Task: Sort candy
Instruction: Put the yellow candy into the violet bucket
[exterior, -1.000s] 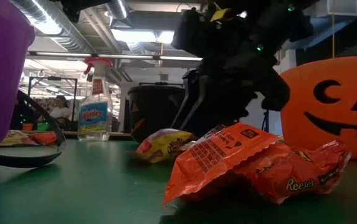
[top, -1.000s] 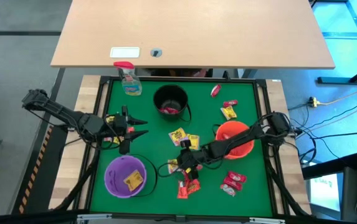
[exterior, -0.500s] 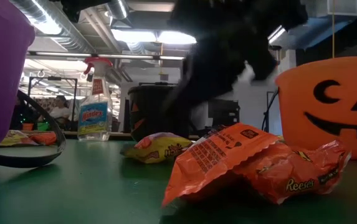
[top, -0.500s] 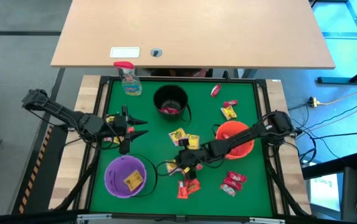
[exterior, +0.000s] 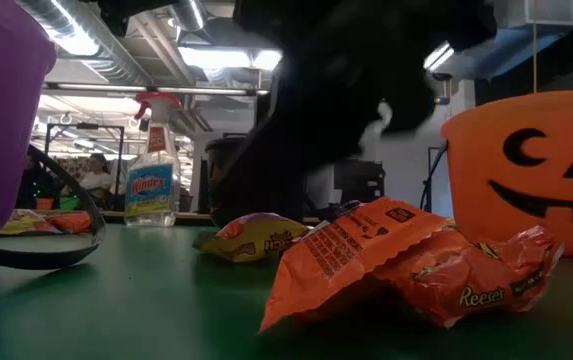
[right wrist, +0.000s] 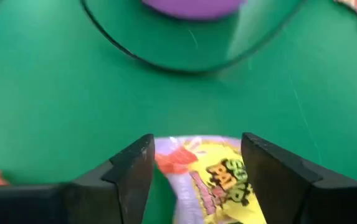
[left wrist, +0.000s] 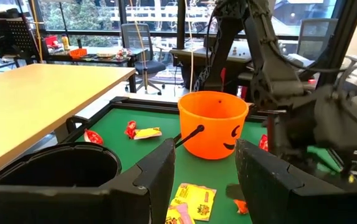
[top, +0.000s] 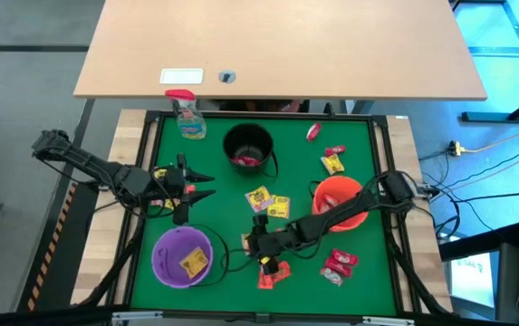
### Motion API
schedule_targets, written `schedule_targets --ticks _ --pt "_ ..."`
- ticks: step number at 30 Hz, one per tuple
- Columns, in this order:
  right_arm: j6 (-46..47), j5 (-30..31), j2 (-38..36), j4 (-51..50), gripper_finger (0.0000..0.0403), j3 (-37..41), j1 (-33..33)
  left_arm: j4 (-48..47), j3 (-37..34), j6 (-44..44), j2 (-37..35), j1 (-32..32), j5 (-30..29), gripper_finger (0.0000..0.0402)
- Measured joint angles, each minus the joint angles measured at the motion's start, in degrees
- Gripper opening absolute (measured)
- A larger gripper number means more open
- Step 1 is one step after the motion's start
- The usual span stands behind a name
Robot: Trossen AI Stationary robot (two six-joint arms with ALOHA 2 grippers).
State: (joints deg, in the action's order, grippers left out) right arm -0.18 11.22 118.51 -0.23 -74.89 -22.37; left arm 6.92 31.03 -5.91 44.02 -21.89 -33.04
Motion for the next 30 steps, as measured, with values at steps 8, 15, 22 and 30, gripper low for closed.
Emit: schedule_targets --ticks 8,15,22,30 --pt "-0.1 3.3 2.6 -2.3 0.0219 0.0 1.1 0.0 0.0 -0.1 0.0 0.0 0.1 0.0156" --pt "1.6 3.4 2.5 -6.3 0.0196 -0.2 1.4 0.0 0.0 -0.1 0.0 0.0 0.1 0.0156" --pt "1.4 2.7 2.5 -7.6 0.0128 -0.9 1.4 0.0 0.0 -0.1 0.0 0.0 0.1 0.0156" --pt "-0.1 3.4 2.7 -14.7 0.0012 -6.2 1.4 0.0 0.0 -0.1 0.0 0.0 0.1 0.0156"
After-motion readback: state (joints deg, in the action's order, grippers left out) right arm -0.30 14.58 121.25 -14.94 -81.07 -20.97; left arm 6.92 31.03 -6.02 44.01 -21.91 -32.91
